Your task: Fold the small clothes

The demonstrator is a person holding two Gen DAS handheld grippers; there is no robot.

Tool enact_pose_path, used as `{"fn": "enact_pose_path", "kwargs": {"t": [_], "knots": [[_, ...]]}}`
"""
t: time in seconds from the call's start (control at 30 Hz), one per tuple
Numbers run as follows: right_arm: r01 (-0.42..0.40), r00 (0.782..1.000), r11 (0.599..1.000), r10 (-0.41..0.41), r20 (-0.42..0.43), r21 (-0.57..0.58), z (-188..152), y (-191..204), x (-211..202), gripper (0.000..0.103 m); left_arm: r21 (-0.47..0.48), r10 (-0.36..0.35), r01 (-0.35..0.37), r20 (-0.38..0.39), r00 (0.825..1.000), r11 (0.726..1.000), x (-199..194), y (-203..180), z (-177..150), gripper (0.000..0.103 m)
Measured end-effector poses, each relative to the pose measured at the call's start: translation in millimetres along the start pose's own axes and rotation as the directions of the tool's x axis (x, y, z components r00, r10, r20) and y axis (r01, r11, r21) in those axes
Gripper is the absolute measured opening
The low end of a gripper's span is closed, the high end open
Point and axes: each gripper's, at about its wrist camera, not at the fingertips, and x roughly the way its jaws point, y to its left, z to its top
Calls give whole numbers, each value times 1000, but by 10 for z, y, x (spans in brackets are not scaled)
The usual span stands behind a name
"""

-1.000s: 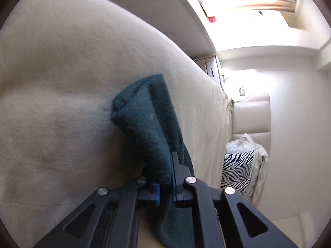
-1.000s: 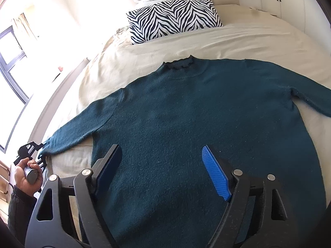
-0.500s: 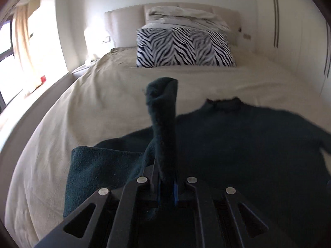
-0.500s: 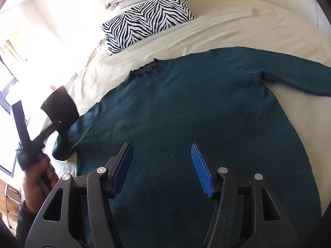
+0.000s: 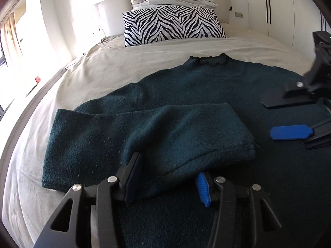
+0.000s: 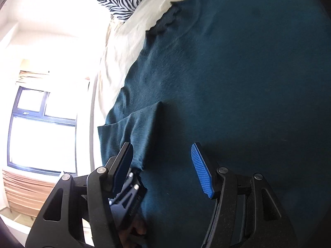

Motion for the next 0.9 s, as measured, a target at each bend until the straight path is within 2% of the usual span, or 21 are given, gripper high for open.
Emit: {"fn": "enact_pose_path", "kwargs": {"t": [0.07, 0.17, 0.23, 0.33, 0.4, 0.53, 0.67, 0.8, 0.9], "knots": [[-2, 999, 1000, 2, -42, 4, 49, 109, 203, 55, -22, -17, 17, 6, 1000, 1000, -12, 36, -15, 53], [26, 995, 1000, -26, -92, 1, 109, 237, 441, 43, -61, -44, 45, 9, 999, 997, -20, 102, -32, 53], [49, 994, 998, -52, -95, -39, 122, 326, 507, 38, -87, -62, 63, 16, 998, 994, -37, 147, -55, 53], [134, 986, 980, -146, -76, -148, 92, 447, 554, 28, -122, -84, 86, 24, 996, 989, -55, 210, -71, 53], [180, 979, 962, -194, -53, -207, 104, 510, 526, 9, -141, -103, 106, 28, 994, 984, -76, 247, -75, 54], [268, 963, 914, -258, 73, -305, 223, 711, 204, 7, -194, -146, 156, 65, 987, 969, -214, 347, -116, 63], [333, 941, 890, -291, 174, -313, 468, 715, -275, 7, -272, -186, 201, 80, 979, 941, -340, 524, -229, 63], [407, 907, 875, -355, 226, -263, 656, 441, -617, 7, -376, -228, 243, 86, 970, 894, -434, 809, -383, 62], [431, 893, 880, -385, 235, -198, 708, 73, -956, 7, -461, -243, 261, 99, 965, 848, -466, 1086, -442, 51]]}}
